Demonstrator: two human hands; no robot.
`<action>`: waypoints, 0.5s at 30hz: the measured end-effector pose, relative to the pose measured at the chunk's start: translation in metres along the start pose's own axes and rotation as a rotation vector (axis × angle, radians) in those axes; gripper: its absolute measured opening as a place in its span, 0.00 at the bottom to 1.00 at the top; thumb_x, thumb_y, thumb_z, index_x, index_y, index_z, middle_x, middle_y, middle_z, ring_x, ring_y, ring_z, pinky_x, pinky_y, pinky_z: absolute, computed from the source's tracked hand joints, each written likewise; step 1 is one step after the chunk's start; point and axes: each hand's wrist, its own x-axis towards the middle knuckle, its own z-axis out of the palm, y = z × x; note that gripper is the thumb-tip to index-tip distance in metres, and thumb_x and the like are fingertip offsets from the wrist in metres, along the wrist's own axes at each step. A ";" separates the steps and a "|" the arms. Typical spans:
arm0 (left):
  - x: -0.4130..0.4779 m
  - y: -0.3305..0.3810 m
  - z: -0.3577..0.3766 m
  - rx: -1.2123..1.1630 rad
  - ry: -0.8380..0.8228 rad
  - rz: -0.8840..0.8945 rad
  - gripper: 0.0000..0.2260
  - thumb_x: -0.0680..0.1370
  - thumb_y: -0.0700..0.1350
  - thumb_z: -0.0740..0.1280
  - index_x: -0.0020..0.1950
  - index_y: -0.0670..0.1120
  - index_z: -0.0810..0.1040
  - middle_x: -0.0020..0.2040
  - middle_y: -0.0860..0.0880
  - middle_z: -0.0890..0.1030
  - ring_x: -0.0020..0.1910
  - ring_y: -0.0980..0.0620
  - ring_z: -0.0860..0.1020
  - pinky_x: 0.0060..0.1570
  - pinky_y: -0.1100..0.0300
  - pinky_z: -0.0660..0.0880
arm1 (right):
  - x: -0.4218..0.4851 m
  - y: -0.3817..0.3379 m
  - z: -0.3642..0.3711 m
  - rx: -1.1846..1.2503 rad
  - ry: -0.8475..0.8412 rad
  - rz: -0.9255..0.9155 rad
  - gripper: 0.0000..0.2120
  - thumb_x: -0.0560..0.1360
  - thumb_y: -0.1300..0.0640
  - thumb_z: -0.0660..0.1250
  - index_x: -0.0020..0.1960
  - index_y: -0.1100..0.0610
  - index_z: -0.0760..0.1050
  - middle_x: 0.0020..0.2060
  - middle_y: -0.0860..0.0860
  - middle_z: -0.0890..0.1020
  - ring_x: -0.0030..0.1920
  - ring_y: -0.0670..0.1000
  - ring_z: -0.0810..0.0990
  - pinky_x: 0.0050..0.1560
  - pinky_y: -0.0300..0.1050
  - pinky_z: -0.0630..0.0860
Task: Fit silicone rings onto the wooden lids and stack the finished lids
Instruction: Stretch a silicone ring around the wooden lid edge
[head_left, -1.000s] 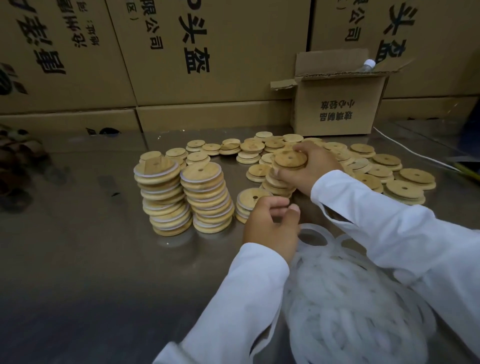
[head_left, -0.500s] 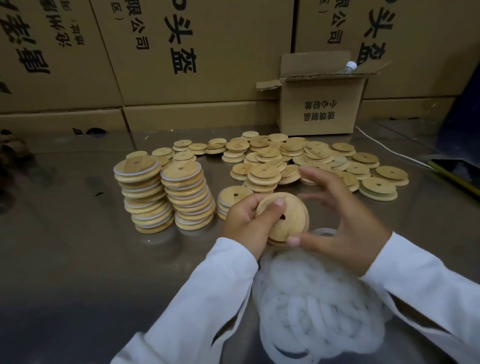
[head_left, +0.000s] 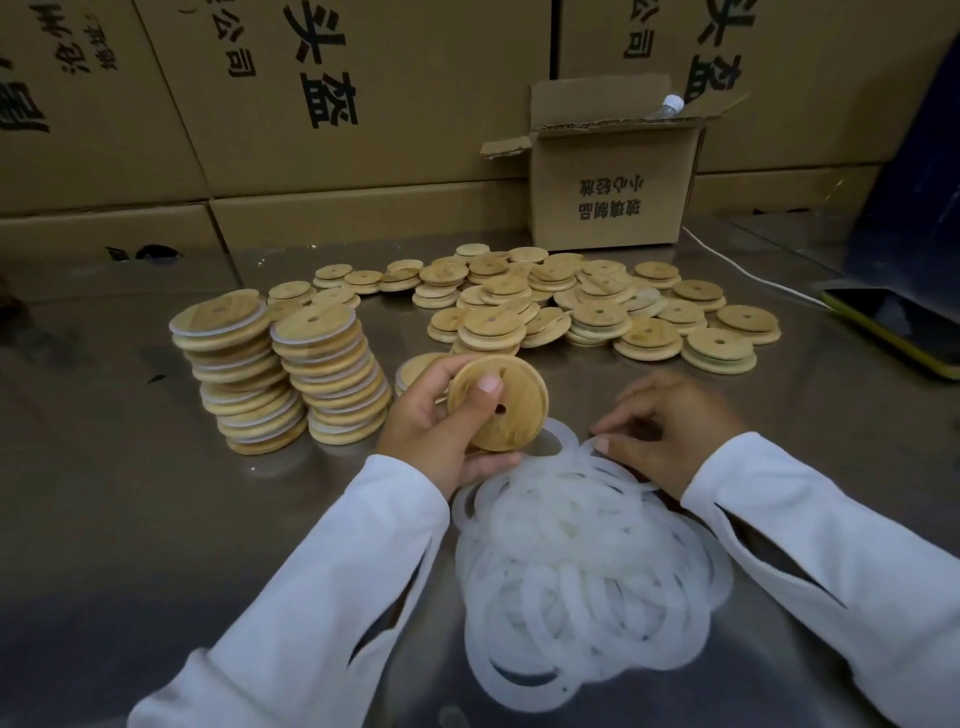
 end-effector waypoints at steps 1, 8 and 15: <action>0.000 0.000 0.001 0.003 0.001 0.003 0.11 0.63 0.53 0.68 0.45 0.55 0.80 0.49 0.47 0.82 0.51 0.44 0.81 0.33 0.58 0.79 | 0.000 -0.001 0.000 0.019 0.000 0.001 0.03 0.68 0.56 0.72 0.39 0.48 0.82 0.45 0.46 0.75 0.47 0.45 0.73 0.45 0.34 0.63; -0.001 0.003 0.001 -0.010 0.042 -0.007 0.15 0.67 0.54 0.66 0.52 0.52 0.76 0.51 0.42 0.81 0.39 0.41 0.83 0.28 0.60 0.79 | -0.001 -0.011 -0.009 0.367 0.086 -0.013 0.09 0.70 0.59 0.70 0.34 0.48 0.76 0.39 0.43 0.79 0.45 0.41 0.76 0.51 0.37 0.71; -0.001 0.001 0.002 -0.005 0.018 -0.148 0.04 0.74 0.45 0.66 0.48 0.50 0.80 0.50 0.39 0.81 0.38 0.38 0.83 0.27 0.60 0.78 | -0.014 -0.043 -0.017 1.258 -0.086 -0.014 0.06 0.57 0.52 0.69 0.32 0.53 0.81 0.30 0.48 0.80 0.34 0.46 0.77 0.38 0.38 0.75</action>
